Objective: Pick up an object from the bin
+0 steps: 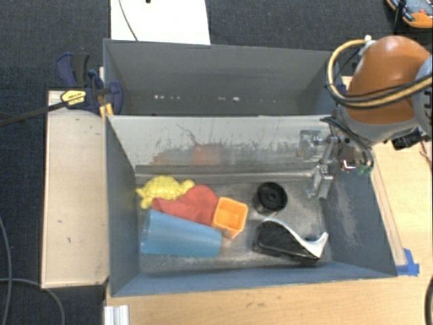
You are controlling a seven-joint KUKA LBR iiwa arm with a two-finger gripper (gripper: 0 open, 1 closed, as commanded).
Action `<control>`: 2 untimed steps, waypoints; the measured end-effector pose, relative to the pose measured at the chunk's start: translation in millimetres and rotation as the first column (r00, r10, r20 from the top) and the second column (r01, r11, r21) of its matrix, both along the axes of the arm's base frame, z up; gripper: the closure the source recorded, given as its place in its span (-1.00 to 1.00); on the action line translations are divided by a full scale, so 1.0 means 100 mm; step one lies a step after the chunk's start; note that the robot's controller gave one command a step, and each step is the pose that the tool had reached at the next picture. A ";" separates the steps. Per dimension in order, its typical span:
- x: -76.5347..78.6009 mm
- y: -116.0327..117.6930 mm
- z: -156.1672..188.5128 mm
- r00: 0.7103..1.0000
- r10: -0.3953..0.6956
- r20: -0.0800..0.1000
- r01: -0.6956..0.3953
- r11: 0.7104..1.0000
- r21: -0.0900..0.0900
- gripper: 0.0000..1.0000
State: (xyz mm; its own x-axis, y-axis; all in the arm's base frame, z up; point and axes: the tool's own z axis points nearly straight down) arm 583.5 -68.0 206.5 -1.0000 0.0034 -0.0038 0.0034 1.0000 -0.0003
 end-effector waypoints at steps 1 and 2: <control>-0.01 0.17 -0.54 0.992 0.127 0.002 -0.127 0.992 -0.001 -1.00; -0.09 0.33 -0.66 0.887 0.462 -0.004 -0.462 0.887 0.001 -1.00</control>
Offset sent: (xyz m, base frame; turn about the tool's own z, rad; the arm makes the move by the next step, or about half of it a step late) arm -0.0144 0.0443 -0.0632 -0.6752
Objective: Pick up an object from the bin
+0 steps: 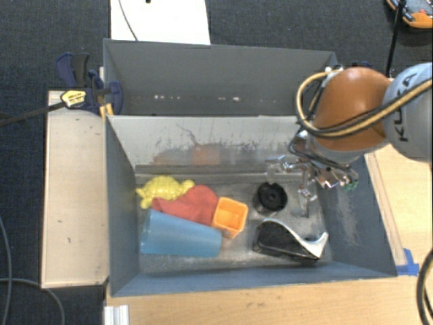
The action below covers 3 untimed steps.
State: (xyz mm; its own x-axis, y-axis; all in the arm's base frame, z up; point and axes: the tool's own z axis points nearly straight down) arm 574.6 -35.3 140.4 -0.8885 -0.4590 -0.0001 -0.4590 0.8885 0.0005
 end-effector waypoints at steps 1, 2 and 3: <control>0.06 -0.01 -0.04 0.986 0.167 0.005 -0.167 0.986 0.000 -1.00; 0.09 -0.02 -0.52 0.923 0.385 0.004 -0.385 0.923 -0.001 -1.00; 0.09 0.07 -0.66 0.824 0.567 0.010 -0.567 0.824 -0.003 1.00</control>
Offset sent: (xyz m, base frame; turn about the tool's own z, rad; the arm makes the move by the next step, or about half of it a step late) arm 0.0088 -0.0031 -0.0704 -0.4428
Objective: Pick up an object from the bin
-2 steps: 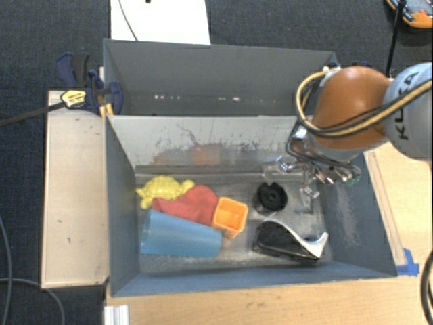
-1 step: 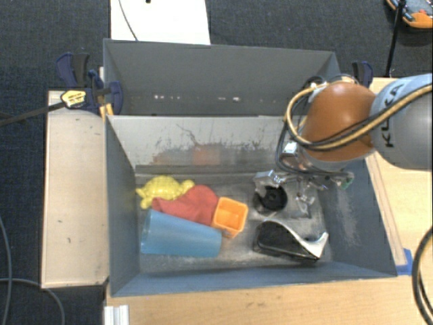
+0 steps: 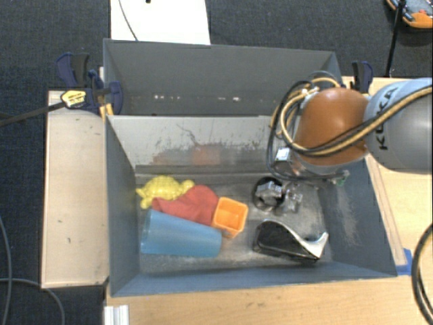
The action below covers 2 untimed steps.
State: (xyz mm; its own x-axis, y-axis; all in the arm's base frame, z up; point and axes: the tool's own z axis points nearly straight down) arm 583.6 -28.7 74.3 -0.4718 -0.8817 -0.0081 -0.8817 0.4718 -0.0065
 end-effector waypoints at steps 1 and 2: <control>0.00 0.00 0.00 1.000 0.000 0.000 0.000 1.000 0.000 1.00; -0.01 0.00 0.04 1.000 -0.001 -0.003 0.001 1.000 0.000 1.00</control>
Offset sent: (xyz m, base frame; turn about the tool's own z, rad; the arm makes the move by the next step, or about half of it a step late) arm 0.0000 0.0001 0.0486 0.0000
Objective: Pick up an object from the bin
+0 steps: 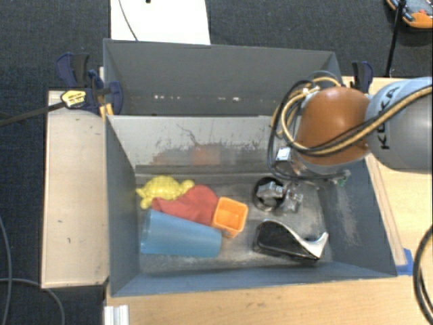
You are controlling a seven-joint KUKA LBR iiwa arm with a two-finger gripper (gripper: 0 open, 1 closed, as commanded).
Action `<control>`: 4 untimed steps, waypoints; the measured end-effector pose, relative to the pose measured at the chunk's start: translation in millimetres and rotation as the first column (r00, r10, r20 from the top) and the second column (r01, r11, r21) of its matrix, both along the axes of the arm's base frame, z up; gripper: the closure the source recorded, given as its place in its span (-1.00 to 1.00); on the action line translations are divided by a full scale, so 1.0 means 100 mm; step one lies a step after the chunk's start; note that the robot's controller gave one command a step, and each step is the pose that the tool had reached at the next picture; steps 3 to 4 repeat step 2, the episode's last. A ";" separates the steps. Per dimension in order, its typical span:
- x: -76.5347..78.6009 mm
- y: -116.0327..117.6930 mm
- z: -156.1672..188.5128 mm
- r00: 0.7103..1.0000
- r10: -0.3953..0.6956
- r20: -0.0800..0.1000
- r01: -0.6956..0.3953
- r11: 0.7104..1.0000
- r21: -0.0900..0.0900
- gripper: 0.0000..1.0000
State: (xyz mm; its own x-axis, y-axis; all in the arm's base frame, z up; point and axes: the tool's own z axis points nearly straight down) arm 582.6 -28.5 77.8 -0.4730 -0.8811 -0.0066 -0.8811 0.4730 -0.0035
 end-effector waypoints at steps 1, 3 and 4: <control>-0.02 0.00 0.18 1.000 -0.001 -0.010 0.001 1.000 -0.001 1.00; 0.00 0.00 0.34 1.000 -0.003 -0.004 0.003 1.000 -0.003 1.00; 0.00 0.00 0.34 1.000 -0.003 -0.004 0.003 1.000 -0.003 1.00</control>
Offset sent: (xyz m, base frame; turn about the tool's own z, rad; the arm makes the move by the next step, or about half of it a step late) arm 0.0000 -0.0001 0.0426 0.0000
